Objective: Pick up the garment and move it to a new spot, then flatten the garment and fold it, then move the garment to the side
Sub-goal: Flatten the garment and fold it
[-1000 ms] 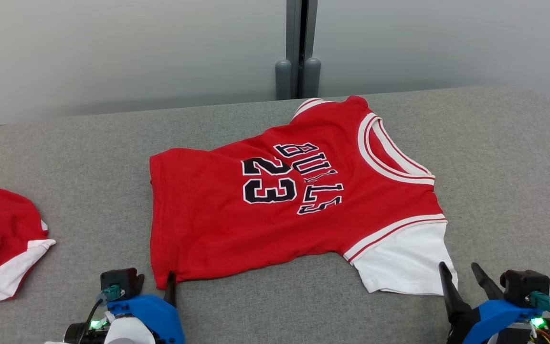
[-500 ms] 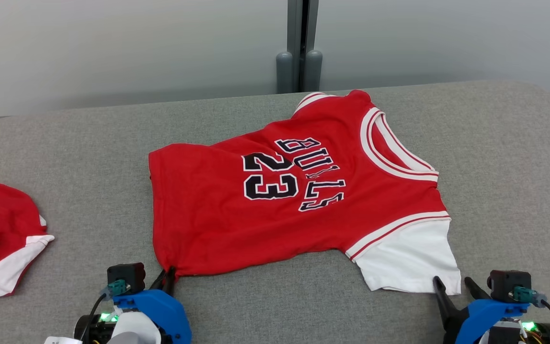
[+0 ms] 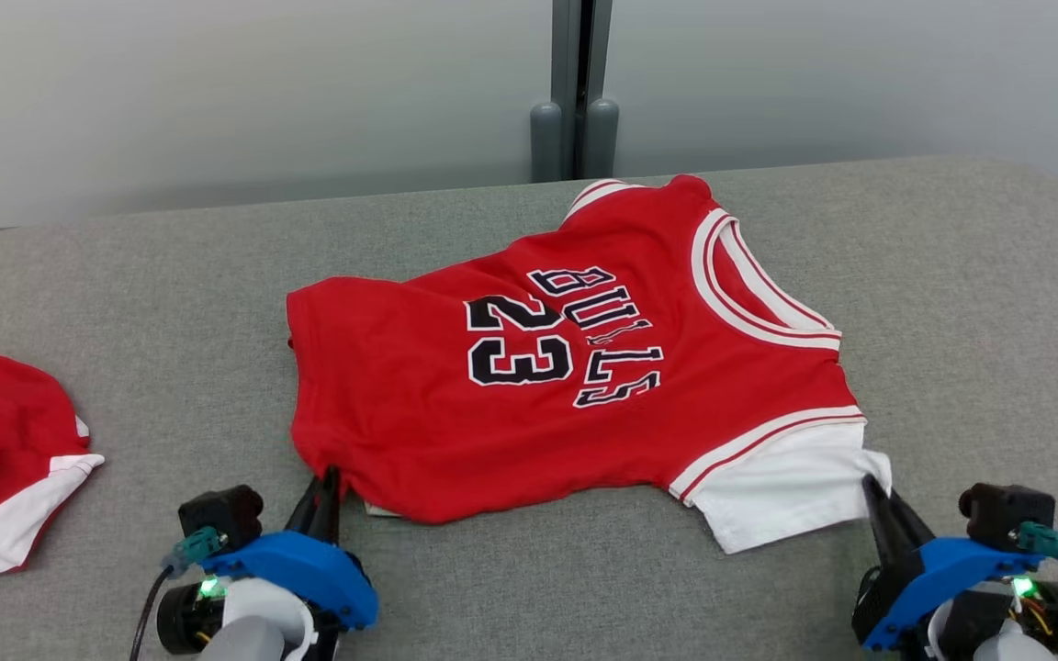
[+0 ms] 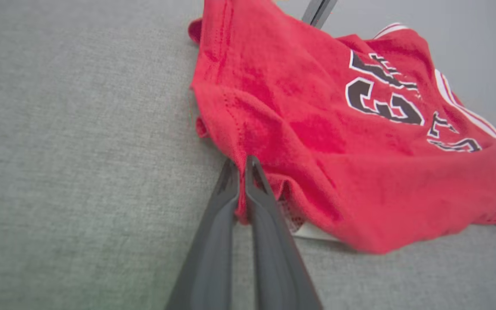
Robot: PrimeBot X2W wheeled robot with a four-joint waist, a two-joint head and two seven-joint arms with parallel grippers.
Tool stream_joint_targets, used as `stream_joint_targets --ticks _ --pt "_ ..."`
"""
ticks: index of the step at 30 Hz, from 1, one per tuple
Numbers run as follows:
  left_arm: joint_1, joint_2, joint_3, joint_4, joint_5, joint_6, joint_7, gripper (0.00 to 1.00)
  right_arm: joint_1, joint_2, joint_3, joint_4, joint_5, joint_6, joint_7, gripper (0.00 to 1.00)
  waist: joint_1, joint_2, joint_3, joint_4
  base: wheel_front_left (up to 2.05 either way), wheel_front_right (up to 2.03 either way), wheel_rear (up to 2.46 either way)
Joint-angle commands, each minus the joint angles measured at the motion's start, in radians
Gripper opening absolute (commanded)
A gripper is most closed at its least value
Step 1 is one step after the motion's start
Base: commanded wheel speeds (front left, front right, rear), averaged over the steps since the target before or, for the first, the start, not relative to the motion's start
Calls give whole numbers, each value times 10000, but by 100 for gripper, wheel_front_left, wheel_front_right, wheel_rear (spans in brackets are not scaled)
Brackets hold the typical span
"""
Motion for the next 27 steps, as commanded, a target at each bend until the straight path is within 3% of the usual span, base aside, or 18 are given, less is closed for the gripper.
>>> stream_joint_targets --ticks 1,3,8,18,23,27 --pt "46 -7 205 -522 -286 -141 -160 0 122 -20 -39 -630 382 1 -60 0 -1 0 -52 -27 0 0 0" --pt "123 79 361 -1192 -539 -219 -231 0 211 -21 53 -1471 879 1 2 0 -1 0 -103 -44 0 0 0" --pt "395 482 719 -3455 -1079 -270 33 0 511 -26 -239 -3889 744 1 450 0 -1 0 -206 -21 0 0 0" --pt "1040 1309 1482 -9234 -2282 552 2040 0 303 -26 -683 -8504 248 1 1549 0 -1 0 -163 78 0 0 0" --pt "872 1669 1707 -11053 -2787 1051 3116 0 -318 -166 -712 -9800 -155 1 2161 0 -1 0 -6 40 0 0 0" --pt "295 2088 1878 -11838 -3204 1416 4178 0 -1451 -772 -573 -9739 2 1 2725 0 -1 0 415 -31 0 0 0"
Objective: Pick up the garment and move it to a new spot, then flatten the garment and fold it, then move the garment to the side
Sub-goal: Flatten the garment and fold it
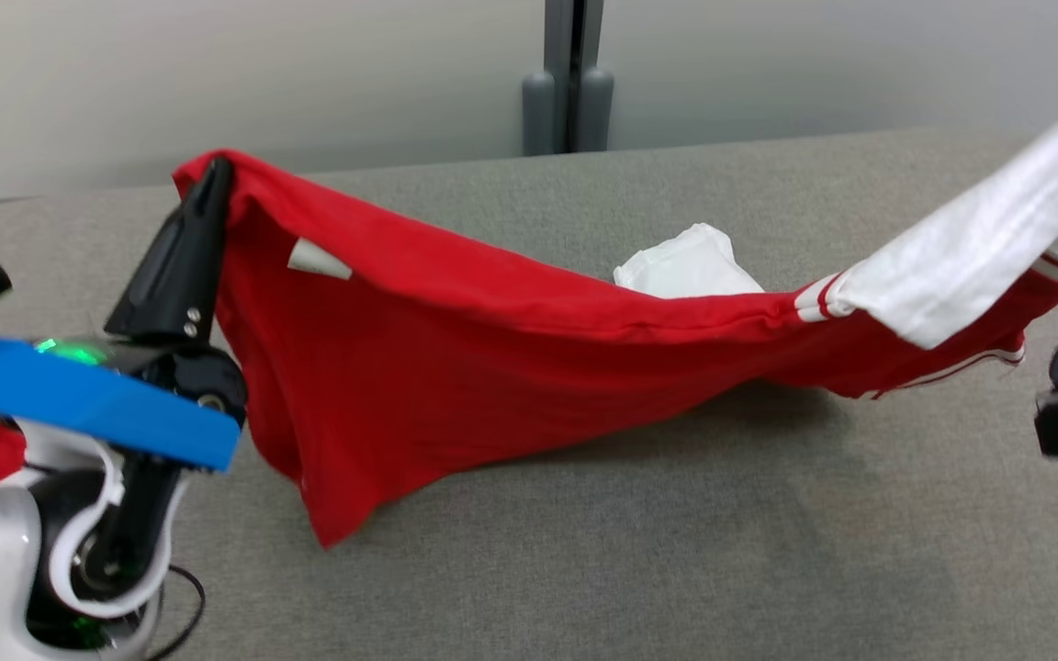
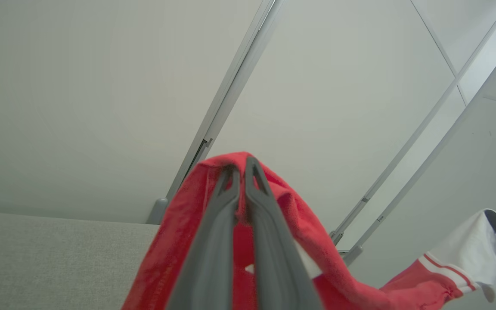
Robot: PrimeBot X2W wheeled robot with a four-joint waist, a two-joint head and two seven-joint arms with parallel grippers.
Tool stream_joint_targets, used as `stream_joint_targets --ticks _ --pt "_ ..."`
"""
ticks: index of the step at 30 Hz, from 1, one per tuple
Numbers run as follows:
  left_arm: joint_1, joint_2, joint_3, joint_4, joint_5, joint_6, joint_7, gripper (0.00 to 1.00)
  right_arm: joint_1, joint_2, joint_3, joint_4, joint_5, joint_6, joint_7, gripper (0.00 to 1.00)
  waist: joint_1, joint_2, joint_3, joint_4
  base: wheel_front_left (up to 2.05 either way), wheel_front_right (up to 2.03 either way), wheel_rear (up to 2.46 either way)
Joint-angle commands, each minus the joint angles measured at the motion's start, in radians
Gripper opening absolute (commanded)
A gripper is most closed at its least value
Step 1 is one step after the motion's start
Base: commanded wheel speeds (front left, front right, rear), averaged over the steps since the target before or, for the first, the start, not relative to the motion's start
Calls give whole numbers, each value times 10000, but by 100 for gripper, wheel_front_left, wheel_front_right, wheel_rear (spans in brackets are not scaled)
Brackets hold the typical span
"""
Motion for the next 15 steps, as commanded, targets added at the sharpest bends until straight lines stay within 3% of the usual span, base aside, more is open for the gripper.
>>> stream_joint_targets --ticks 1,9,12,15 --pt "-360 131 83 68 -104 99 249 0 -504 -224 108 348 182 1 195 0 1 -1 229 22 0 0 0" --pt "-3268 951 4 1958 406 258 1391 0 -4622 -1660 1616 3988 958 -1 494 0 1 -1 2313 -154 0 0 0" --pt "-4793 1079 0 2976 809 188 1309 0 -6605 -1905 2197 5530 917 -1 -36 0 1 -1 3112 -217 0 0 0" --pt "-6350 1108 85 3907 1290 109 825 0 -8424 -1755 2419 6787 555 -2 -868 0 1 -1 3716 -230 0 0 0"
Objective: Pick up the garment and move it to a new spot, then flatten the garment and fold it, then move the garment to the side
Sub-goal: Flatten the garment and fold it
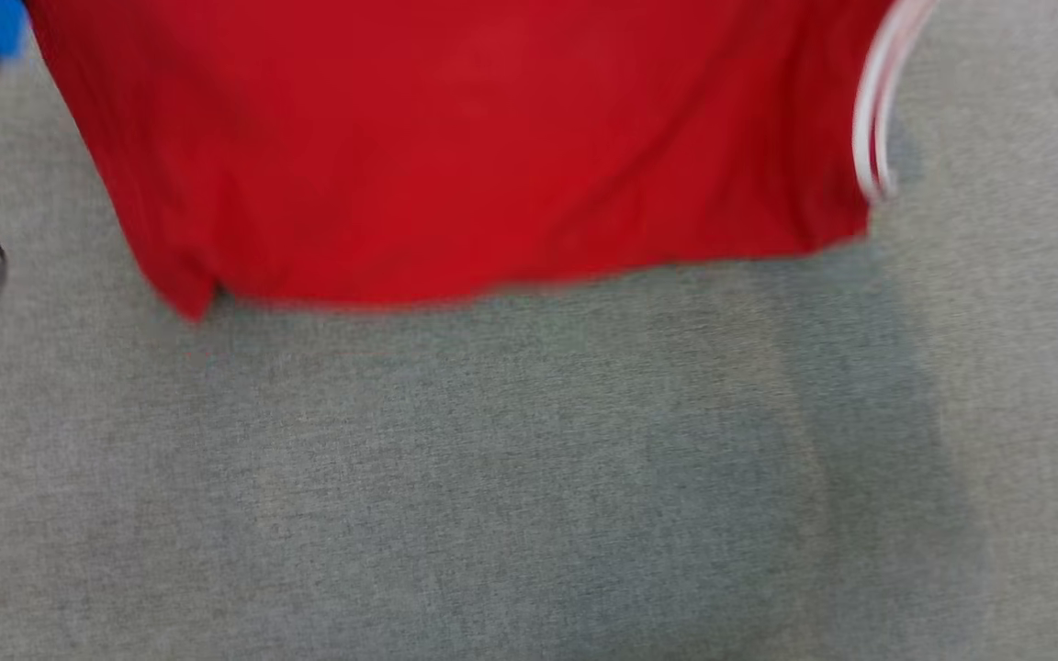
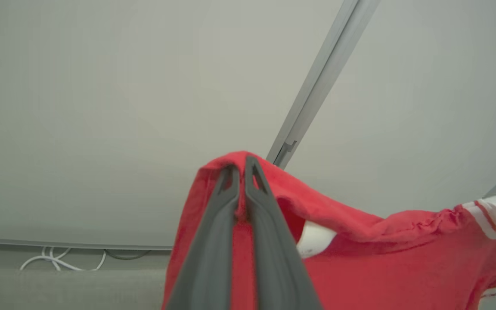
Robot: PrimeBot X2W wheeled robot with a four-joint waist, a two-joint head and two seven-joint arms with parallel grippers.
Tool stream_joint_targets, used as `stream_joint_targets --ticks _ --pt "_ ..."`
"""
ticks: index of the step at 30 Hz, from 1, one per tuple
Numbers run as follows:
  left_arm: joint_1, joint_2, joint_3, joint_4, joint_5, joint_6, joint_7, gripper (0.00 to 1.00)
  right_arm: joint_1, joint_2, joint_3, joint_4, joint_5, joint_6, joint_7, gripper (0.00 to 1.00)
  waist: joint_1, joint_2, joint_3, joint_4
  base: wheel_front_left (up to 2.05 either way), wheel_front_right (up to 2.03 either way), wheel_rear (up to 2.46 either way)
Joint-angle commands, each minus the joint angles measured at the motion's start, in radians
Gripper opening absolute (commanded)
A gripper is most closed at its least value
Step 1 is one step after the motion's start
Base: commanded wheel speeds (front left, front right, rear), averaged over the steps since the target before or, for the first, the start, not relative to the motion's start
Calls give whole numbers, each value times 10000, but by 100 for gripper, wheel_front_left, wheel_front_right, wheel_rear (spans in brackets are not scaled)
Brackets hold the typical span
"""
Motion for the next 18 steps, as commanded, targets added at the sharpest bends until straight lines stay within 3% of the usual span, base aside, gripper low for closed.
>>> stream_joint_targets --ticks 1,9,13,18 --pt "-765 12 101 335 251 -91 -370 0 -830 65 -55 403 -239 -5 -450 0 -5 0 536 364 0 0 0" --pt "-3523 -300 -62 2150 1213 -803 -2485 0 -3932 536 -1239 2370 -1440 -6 -3471 0 -5 0 698 424 0 0 0" --pt "-3597 -408 -135 2821 1289 -1109 -3148 0 -3933 555 -1369 3106 -1784 -5 -3845 0 -5 0 724 348 0 0 0" --pt "-2563 -431 -456 3748 1440 -1357 -3664 0 -2503 581 -740 3918 -1839 -5 -4045 0 -5 0 818 144 0 0 0"
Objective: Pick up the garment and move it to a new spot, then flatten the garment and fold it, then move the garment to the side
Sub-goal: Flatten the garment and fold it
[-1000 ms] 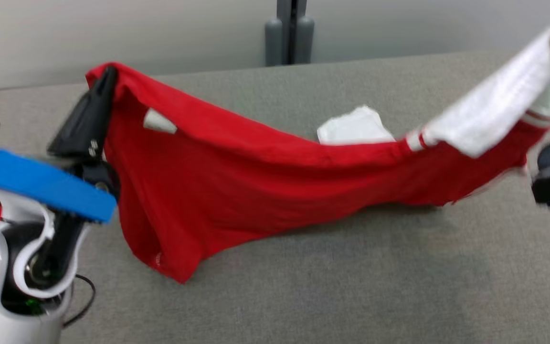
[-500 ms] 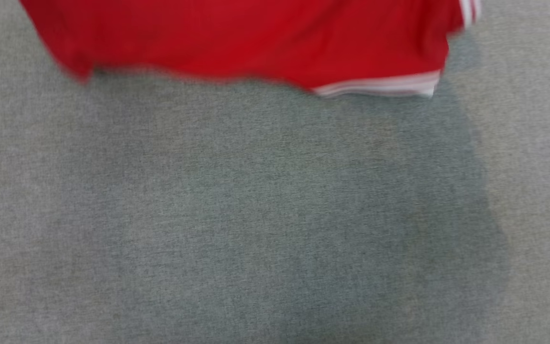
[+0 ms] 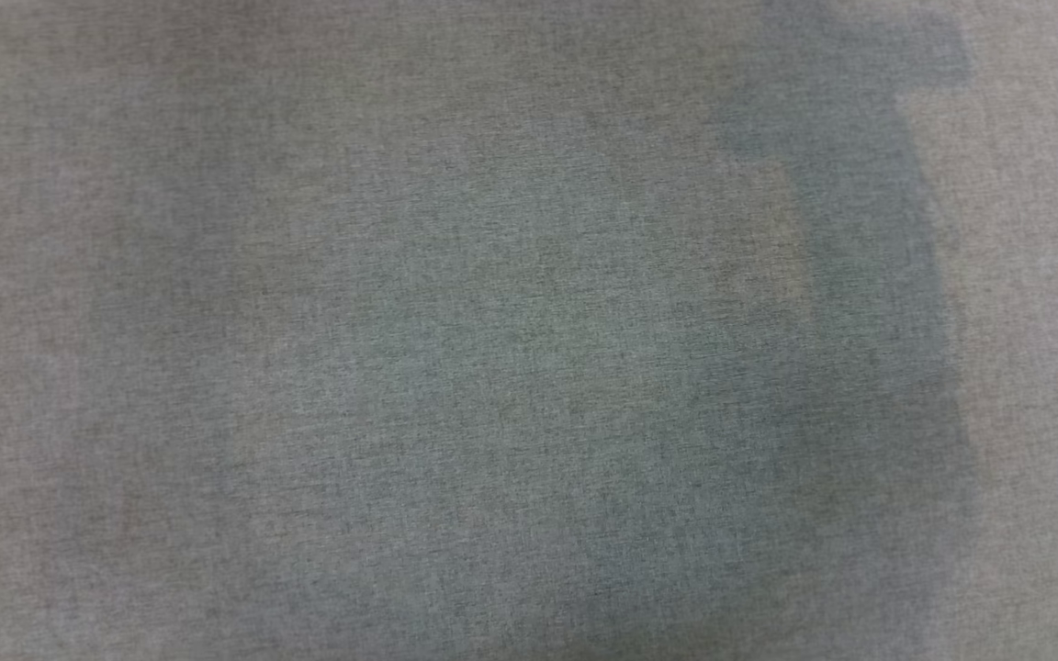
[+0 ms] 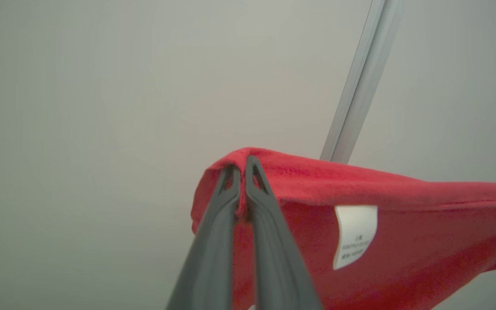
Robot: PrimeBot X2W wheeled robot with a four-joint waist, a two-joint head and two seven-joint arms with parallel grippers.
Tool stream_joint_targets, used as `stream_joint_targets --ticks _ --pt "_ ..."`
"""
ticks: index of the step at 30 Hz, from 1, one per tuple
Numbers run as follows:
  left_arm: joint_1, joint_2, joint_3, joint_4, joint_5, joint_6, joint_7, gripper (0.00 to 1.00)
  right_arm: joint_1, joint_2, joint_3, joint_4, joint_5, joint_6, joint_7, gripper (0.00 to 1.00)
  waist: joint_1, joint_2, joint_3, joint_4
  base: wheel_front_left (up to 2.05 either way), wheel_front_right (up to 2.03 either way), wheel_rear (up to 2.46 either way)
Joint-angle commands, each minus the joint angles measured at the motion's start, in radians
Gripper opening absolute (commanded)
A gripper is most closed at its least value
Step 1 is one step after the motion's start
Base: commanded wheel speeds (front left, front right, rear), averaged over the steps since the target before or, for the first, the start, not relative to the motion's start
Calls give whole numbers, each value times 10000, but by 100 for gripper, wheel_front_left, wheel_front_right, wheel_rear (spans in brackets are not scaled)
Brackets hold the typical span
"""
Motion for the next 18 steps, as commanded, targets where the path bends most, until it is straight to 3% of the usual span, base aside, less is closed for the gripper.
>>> stream_joint_targets --ticks 1,10,18 --pt "559 -59 -164 306 83 -83 -220 0 724 47 279 275 74 -3 -106 0 1 0 -26 -53 0 0 0" --pt "3647 -451 -1321 2205 222 -398 -580 0 4805 -46 1510 1044 1704 -3 773 0 1 0 -993 59 0 0 0" --pt "6075 -546 -1875 2820 -149 -495 -156 0 8048 -417 1271 -33 2442 -6 2593 0 1 0 -2644 323 0 0 0"
